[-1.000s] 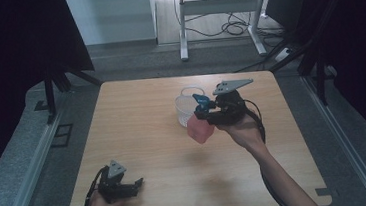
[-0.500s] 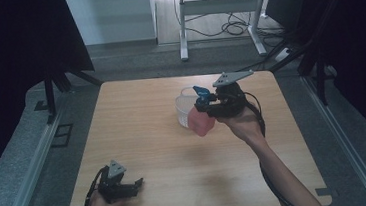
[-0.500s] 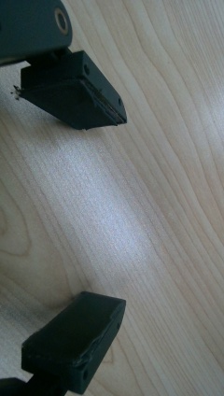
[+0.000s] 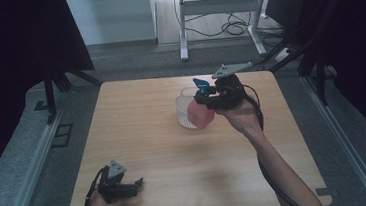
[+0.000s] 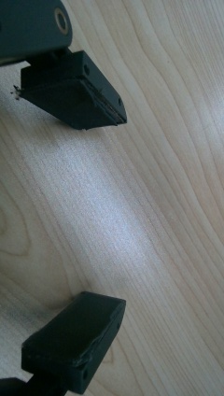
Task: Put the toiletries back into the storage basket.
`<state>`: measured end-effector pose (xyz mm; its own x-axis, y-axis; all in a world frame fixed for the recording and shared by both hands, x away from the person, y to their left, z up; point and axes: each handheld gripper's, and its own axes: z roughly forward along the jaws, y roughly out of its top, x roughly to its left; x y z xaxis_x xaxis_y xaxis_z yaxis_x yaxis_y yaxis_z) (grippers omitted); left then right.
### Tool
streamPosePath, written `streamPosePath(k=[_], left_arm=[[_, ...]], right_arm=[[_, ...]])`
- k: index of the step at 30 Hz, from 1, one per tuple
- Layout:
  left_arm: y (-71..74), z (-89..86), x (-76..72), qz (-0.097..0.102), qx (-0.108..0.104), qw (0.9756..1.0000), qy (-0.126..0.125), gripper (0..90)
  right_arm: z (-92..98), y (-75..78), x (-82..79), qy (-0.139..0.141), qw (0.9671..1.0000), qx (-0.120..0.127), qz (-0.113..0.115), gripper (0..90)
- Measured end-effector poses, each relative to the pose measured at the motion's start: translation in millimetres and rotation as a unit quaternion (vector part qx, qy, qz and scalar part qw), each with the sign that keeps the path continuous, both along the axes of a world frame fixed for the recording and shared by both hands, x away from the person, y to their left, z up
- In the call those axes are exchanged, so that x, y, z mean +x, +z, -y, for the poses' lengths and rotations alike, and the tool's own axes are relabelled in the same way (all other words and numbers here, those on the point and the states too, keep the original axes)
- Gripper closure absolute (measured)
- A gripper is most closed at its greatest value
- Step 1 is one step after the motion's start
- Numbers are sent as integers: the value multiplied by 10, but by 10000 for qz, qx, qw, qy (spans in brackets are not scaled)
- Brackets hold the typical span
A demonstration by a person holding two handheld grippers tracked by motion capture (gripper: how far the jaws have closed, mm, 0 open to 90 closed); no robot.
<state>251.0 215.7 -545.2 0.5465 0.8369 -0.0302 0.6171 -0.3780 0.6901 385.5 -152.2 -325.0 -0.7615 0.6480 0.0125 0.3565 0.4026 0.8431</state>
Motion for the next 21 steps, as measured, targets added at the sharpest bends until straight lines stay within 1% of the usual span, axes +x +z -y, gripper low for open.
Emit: streamPosePath(k=[13, 21], left_arm=[[-1, 0, 1, 3, -4, 10000, -1, 107], [0, 1, 0, 2, -5, 10000, 2, 106]], right_arm=[[-49, 10, 153, -135, 9998, -118, 78, 528], [-66, 11, 252, -236, 9996, -131, 117, 528]])
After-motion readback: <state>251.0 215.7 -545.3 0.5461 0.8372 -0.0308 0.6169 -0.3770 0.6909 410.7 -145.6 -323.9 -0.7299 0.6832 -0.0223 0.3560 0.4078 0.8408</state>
